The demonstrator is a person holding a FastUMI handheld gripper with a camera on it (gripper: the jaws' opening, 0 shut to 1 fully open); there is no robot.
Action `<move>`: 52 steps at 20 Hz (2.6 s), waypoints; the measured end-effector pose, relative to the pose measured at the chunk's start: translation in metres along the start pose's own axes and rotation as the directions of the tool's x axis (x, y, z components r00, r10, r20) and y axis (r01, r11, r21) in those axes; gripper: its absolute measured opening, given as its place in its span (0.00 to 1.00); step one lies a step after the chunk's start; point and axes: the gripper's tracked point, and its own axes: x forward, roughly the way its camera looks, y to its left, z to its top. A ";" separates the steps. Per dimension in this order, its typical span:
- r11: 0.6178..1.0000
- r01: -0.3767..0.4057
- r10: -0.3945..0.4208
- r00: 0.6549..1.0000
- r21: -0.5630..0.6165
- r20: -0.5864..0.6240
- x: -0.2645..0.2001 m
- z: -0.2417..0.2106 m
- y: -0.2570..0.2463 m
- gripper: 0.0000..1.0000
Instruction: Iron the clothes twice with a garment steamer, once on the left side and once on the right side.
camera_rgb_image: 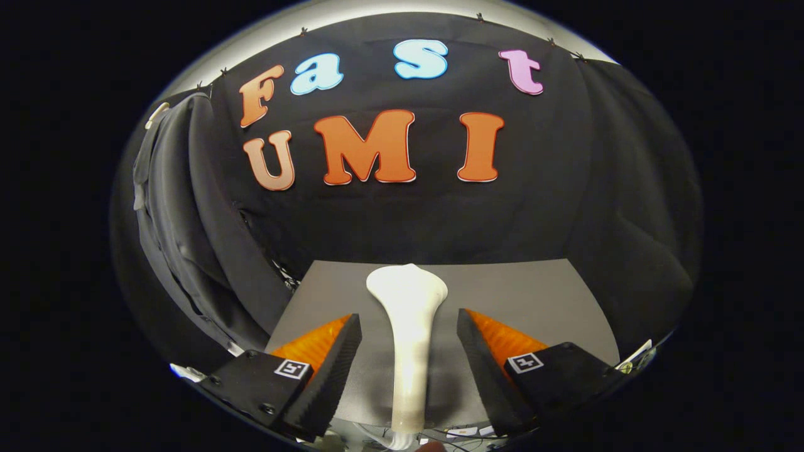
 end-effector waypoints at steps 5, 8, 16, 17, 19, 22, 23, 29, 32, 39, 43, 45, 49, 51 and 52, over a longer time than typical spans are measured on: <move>1.000 0.004 -0.004 0.991 -0.001 -0.135 0.036 -0.016 -0.005 0.97; 1.000 0.001 -0.004 0.978 -0.013 -0.210 0.048 -0.027 -0.009 0.97; 0.999 -0.010 0.026 0.934 0.047 -0.358 0.063 -0.053 -0.012 0.97; 0.998 -0.004 0.026 0.927 0.061 -0.374 0.066 -0.058 -0.014 0.97; 0.996 -0.006 0.042 0.917 0.092 -0.397 0.066 -0.061 -0.013 0.89; 0.991 -0.023 0.079 0.898 0.133 -0.434 0.068 -0.069 -0.008 0.69; 0.989 -0.013 0.076 0.899 0.148 -0.431 0.070 -0.069 -0.008 0.64; 0.986 0.050 0.020 0.912 0.159 -0.410 0.070 -0.066 -0.019 0.47; 0.982 0.056 0.014 0.932 0.181 -0.363 0.062 -0.059 -0.023 0.47; 0.979 0.060 -0.016 0.974 0.192 -0.227 0.037 -0.038 -0.021 0.47; 0.972 0.073 -0.039 0.987 0.224 -0.153 0.024 -0.029 -0.024 0.40; 0.970 0.083 -0.059 0.992 0.229 -0.111 0.012 -0.026 -0.026 0.40; 0.971 0.063 -0.062 0.998 0.230 -0.010 -0.021 -0.016 -0.016 0.40; 0.966 0.045 -0.058 0.997 0.254 0.043 -0.039 -0.017 -0.006 0.40; 0.966 0.046 -0.066 0.996 0.253 0.068 -0.048 -0.020 -0.002 0.40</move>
